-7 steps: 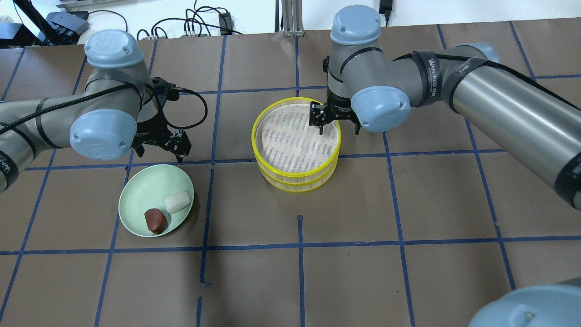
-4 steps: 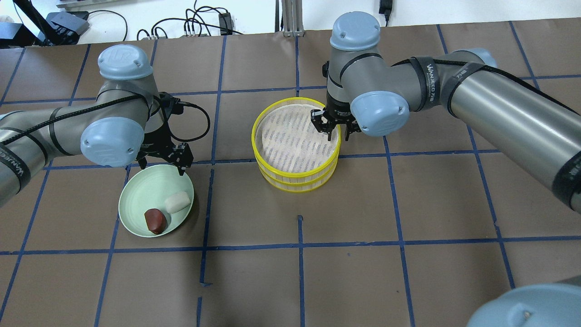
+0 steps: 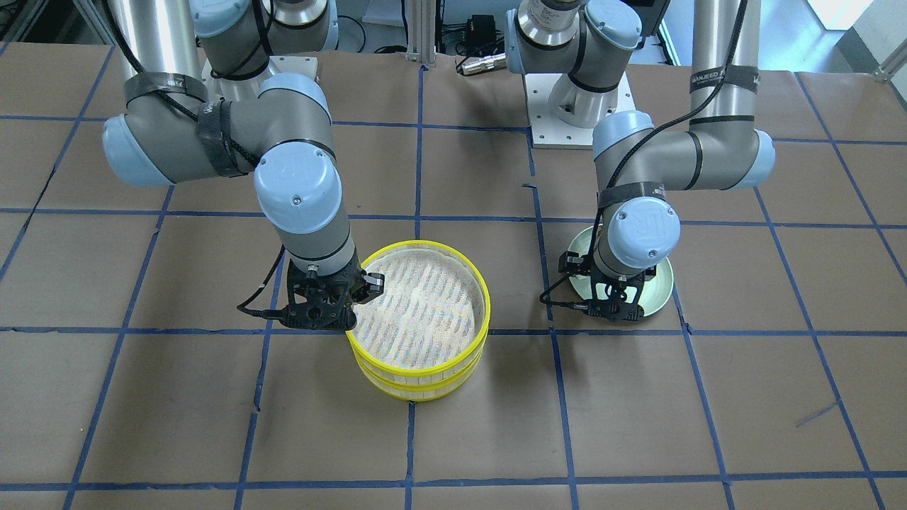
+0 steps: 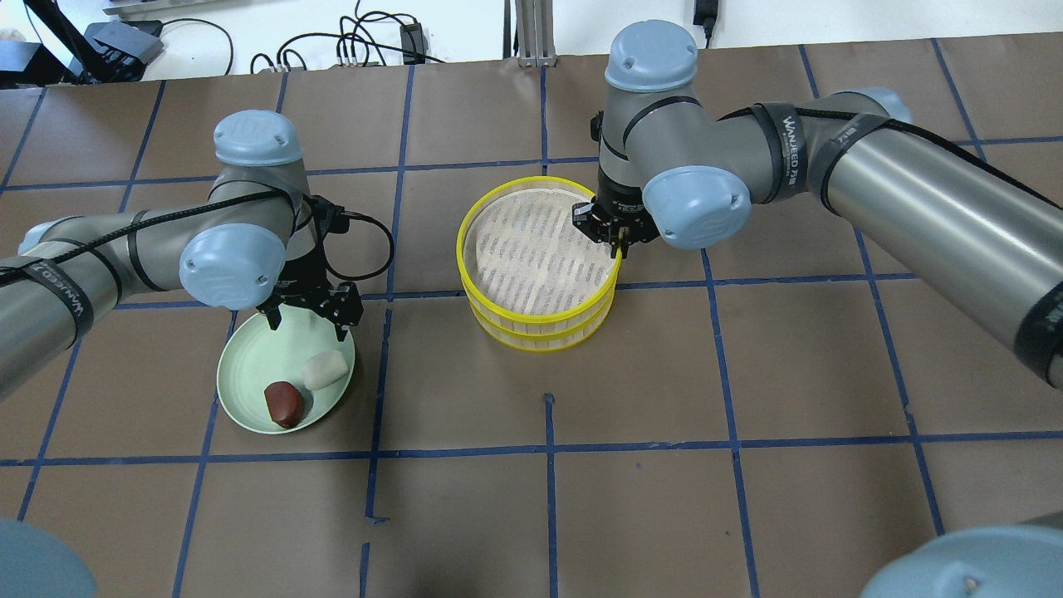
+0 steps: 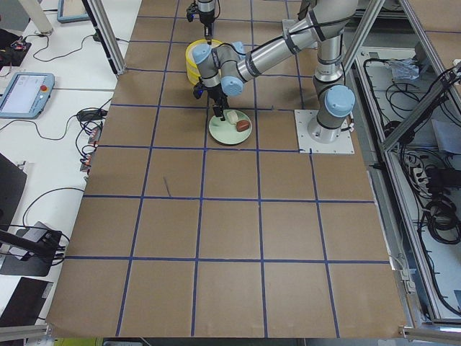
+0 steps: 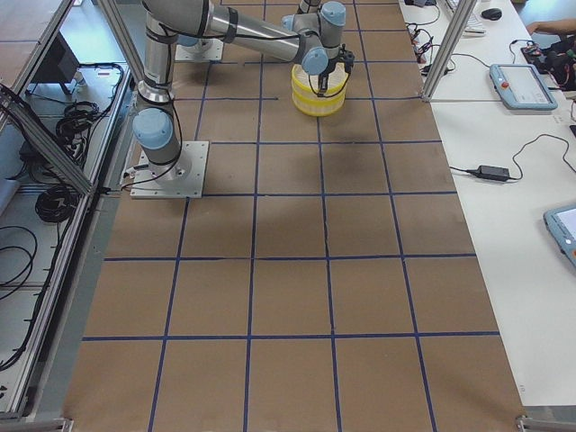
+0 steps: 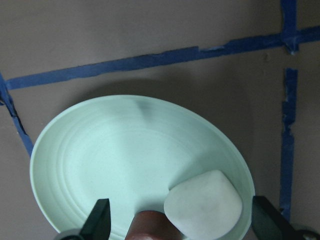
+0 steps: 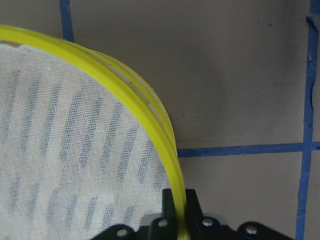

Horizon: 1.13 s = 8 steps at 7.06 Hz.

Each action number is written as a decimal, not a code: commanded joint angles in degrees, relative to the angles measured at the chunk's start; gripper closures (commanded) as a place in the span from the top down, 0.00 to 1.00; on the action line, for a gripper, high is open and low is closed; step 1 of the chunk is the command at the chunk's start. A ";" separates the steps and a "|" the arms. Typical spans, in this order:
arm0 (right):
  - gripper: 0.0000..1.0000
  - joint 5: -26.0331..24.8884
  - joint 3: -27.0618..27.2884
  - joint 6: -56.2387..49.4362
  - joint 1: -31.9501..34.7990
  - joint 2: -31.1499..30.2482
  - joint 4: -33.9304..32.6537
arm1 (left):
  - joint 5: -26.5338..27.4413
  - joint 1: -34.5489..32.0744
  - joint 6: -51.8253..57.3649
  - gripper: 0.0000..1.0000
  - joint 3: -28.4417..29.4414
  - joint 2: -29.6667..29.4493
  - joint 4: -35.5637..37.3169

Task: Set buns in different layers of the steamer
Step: 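Lift the top steamer tier with the right gripper and carry it away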

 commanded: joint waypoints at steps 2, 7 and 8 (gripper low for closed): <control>0.05 -0.53 -0.36 -4.34 -1.77 -6.26 7.53 | 0.27 -0.27 -0.57 0.35 -0.35 0.70 0.51; 0.05 -0.98 -4.90 -24.83 -19.07 -12.16 18.85 | 0.36 -0.01 -3.47 0.96 -0.07 1.75 -0.18; 0.05 -3.50 -8.58 -25.64 -20.40 -13.48 24.02 | 0.01 -0.01 -4.52 0.96 -0.17 2.02 -3.50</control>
